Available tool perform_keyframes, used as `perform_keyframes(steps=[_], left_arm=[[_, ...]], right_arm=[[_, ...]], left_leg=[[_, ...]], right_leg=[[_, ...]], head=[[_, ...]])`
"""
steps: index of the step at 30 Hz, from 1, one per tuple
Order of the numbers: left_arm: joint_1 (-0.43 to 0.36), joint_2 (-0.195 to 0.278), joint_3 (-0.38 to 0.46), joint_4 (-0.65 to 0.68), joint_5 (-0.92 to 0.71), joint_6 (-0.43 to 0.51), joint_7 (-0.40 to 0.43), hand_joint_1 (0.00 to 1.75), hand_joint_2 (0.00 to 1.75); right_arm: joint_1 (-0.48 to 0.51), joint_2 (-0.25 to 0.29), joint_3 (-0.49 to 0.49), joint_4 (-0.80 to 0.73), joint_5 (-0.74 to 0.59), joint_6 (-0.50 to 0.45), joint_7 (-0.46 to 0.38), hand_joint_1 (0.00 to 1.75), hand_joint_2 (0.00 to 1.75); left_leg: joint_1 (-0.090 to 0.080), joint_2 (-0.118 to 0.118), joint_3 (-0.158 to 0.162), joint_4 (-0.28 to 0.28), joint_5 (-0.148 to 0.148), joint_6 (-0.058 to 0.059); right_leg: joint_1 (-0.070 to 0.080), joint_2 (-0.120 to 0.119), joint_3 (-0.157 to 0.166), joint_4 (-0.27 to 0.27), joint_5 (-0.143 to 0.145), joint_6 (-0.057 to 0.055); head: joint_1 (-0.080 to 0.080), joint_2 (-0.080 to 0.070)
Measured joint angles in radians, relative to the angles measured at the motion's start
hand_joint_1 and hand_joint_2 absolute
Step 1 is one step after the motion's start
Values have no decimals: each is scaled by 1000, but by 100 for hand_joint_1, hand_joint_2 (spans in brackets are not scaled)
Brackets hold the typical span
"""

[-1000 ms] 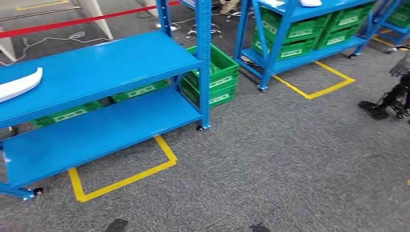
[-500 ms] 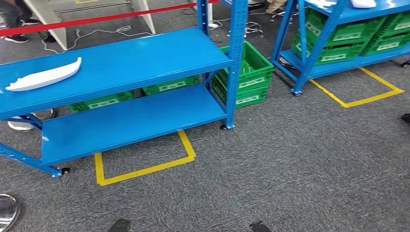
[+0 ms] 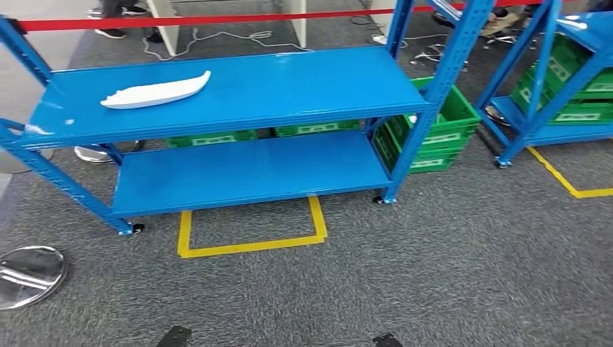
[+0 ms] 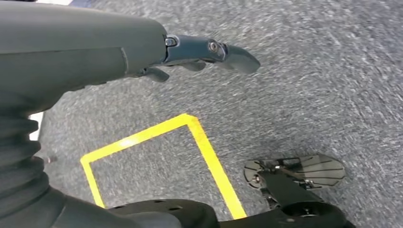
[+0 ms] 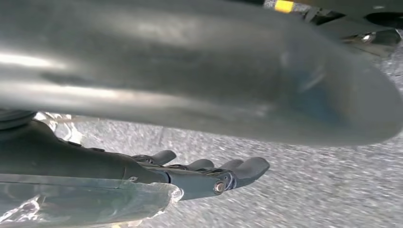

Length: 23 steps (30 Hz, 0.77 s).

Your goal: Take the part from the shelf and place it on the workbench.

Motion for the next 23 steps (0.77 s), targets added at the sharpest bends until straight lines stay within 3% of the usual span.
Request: perform_keyframes(steps=[2, 4, 6, 8, 10, 12, 13, 14, 17, 19, 23], left_arm=[[-1, 0, 0, 0, 0, 0, 0, 0, 175], [0, 1, 0, 0, 0, 1, 0, 0, 175], [4, 2, 0, 0, 0, 1, 0, 0, 175], [4, 3, 0, 0, 0, 1, 0, 0, 175], [0, 3, 0, 0, 0, 2, 0, 0, 175], [-2, 2, 0, 0, 0, 1, 0, 0, 175], [-2, 2, 0, 0, 1, 1, 0, 0, 175], [-1, 1, 0, 0, 1, 1, 0, 0, 131], [0, 1, 0, 0, 0, 1, 3, 0, 0], [-2, 1, 0, 0, -2, 1, 9, 0, 0], [-1, 0, 0, 0, -7, -1, 19, 0, 0]], right_arm=[[-1, 0, 0, 0, 0, 1, 0, 0, 0], [-3, 1, 0, 0, 0, 2, 0, 0, 0], [-6, 2, 0, 0, 0, 5, 1, 0, 0], [-6, 3, 0, 0, 0, 7, 1, 0, 0], [-4, 3, 0, 0, 0, 9, 0, 0, 0], [0, 3, 0, 0, -1, 10, 0, 0, 0], [0, 3, 0, 0, -3, 11, 0, 0, 0], [0, 3, -1, 0, -6, 13, 0, 0, 0], [-5, 3, -6, 0, -18, 27, 5, 0, 0], [-6, 3, -13, 0, -22, 42, 13, 0, 0], [-1, 3, -17, 1, -14, 65, 28, 0, 0]], left_leg=[[0, -26, -2, 4, 0, -10], [1, -45, -8, 4, 3, -25], [5, -53, -13, 0, 8, -37], [3, -16, -29, 30, -13, -46], [0, 35, -82, 139, -75, -53], [2, 49, -139, 259, -124, -57], [2, 50, -147, 279, -124, -58], [2, 51, -136, 263, -106, -56], [0, 63, -28, 79, -25, -45], [-1, 71, 12, 5, -13, -40], [-2, 69, 13, -5, -11, -38]], right_leg=[[-9, 45, 55, -124, 51, 0], [-10, 70, 78, -170, 59, -8], [-7, 51, 79, -173, 64, -23], [-8, 30, 79, -176, 69, -38], [-7, 3, 78, -178, 69, -47], [-4, -24, 76, -178, 67, -50], [-3, -34, 75, -177, 67, -50], [-2, -42, 75, -177, 67, -50], [1, -53, 76, -175, 66, -44], [6, -55, 73, -174, 65, -40], [9, -55, 74, -182, 71, -44]], head=[[0, 0], [0, 0], [0, 0], [-6, 0], [-13, 0], [-15, 0], [-15, 0], [-14, 0], [-15, 0], [-15, 0], [-12, 0]])
